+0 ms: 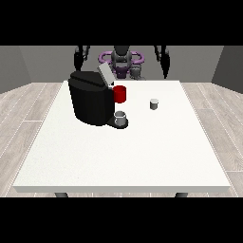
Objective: Insert the coffee pod into the coffee machine and close the lid
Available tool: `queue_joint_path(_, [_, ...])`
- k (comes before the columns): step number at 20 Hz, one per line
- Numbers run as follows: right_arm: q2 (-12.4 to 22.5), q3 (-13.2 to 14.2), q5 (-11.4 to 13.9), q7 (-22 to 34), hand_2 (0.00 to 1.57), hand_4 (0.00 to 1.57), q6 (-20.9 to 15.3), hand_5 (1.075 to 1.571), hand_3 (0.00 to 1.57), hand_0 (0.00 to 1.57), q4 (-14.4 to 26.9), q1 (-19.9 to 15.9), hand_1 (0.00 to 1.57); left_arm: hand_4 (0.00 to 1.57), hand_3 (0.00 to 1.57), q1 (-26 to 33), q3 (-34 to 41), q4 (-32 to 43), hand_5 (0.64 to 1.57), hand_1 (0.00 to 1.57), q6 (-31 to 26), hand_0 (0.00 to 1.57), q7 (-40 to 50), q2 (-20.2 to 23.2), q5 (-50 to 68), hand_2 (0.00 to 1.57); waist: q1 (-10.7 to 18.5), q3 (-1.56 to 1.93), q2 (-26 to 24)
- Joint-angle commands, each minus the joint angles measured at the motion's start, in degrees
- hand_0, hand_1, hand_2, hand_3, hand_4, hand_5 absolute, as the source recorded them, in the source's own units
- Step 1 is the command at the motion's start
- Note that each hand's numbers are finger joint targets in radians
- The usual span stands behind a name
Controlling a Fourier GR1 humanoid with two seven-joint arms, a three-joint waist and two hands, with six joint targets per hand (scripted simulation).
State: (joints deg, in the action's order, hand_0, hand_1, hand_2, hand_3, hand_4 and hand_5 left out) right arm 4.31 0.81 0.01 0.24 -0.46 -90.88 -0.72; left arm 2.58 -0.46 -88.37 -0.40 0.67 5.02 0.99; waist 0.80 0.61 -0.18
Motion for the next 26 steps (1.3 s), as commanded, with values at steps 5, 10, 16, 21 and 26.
queue_joint_path(5, [1.8,1.9,-1.3,-1.3,0.00,0.13,2.9,1.571,0.00,0.00,4.5,1.6,0.00,0.32,0.00,-2.0,0.8,-1.9,1.571,0.00,-3.5,0.00,-6.8,0.7,1.6,0.00,-0.1,-0.61,-0.5])
queue_joint_path(10, [-2.6,4.7,-0.1,-5.4,0.00,0.09,-5.6,1.571,0.00,0.00,2.6,-0.3,0.00,0.28,0.00,-3.9,1.5,-0.4,1.571,0.00,-3.0,0.00,-9.5,-1.3,3.1,0.00,-1.6,-0.61,-0.7])
queue_joint_path(16, [-3.7,4.6,-1.0,-10.8,0.00,0.17,-5.6,1.571,0.00,0.00,6.4,0.3,0.00,0.21,0.00,-5.8,-1.0,1.0,1.571,0.00,-1.7,0.00,-9.2,2.1,-5.9,0.00,-1.7,-0.59,0.8])
queue_joint_path(21, [-4.3,-2.0,-0.5,-3.7,0.00,0.17,-7.8,1.571,0.00,0.00,-0.2,0.9,0.00,0.00,0.00,-12.8,5.4,8.6,1.571,0.00,-3.7,0.00,-5.6,9.2,-6.0,0.00,-6.1,-0.61,1.4])
queue_joint_path(26, [-3.3,-1.6,-0.1,-4.4,0.00,0.23,-4.1,1.571,0.00,0.00,-1.4,-1.6,0.00,0.00,0.00,-18.7,9.0,16.9,1.571,0.00,-6.7,0.00,-3.7,12.0,-3.3,0.00,-9.7,-0.64,6.0])
